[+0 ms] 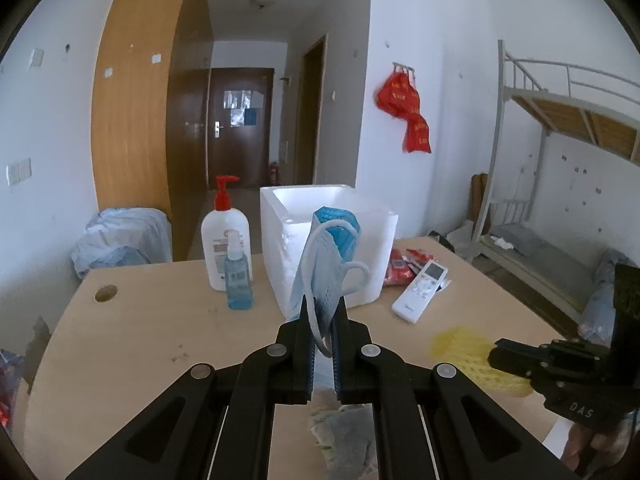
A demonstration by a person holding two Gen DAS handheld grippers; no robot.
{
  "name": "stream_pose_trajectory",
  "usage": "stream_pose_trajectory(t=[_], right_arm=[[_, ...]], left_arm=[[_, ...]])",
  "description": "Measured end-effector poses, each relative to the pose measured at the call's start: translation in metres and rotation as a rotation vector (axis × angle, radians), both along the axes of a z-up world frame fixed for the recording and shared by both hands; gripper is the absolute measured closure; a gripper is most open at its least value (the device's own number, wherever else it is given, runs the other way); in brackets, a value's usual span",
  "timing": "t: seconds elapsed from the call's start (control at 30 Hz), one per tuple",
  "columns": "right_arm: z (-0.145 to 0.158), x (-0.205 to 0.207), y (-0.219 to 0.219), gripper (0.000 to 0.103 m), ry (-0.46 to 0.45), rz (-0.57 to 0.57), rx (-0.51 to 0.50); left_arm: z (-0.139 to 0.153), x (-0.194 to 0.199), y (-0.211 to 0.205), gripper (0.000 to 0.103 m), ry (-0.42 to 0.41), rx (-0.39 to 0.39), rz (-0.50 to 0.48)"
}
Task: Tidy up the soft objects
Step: 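Lift the mask and foam net and carry both over the white foam box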
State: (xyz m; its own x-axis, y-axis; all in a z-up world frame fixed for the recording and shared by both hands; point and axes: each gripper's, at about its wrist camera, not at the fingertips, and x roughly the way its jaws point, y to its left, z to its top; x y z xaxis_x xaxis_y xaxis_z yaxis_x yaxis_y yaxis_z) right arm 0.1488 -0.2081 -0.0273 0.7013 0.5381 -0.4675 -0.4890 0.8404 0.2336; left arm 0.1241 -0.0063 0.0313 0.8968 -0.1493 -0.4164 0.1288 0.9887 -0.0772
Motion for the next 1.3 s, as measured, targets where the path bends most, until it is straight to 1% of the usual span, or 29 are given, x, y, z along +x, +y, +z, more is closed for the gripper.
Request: stream_pose_trajectory(t=[0.1, 0.4, 0.9, 1.3], right_arm=[[0.005, -0.001, 0.002, 0.088, -0.011, 0.007, 0.005], [0.017, -0.005, 0.011, 0.088, -0.045, 0.036, 0.014], [0.034, -0.001, 0.02, 0.088, -0.076, 0.05, 0.017], [0.048, 0.017, 0.023, 0.088, -0.089, 0.047, 0.019]], left_arm=[[0.003, -0.004, 0.001, 0.096, -0.014, 0.011, 0.006], [0.019, -0.021, 0.009, 0.096, -0.052, 0.005, 0.028], [0.025, -0.026, 0.011, 0.096, -0.052, 0.014, 0.046], [0.03, -0.018, 0.015, 0.096, -0.039, 0.012, 0.042]])
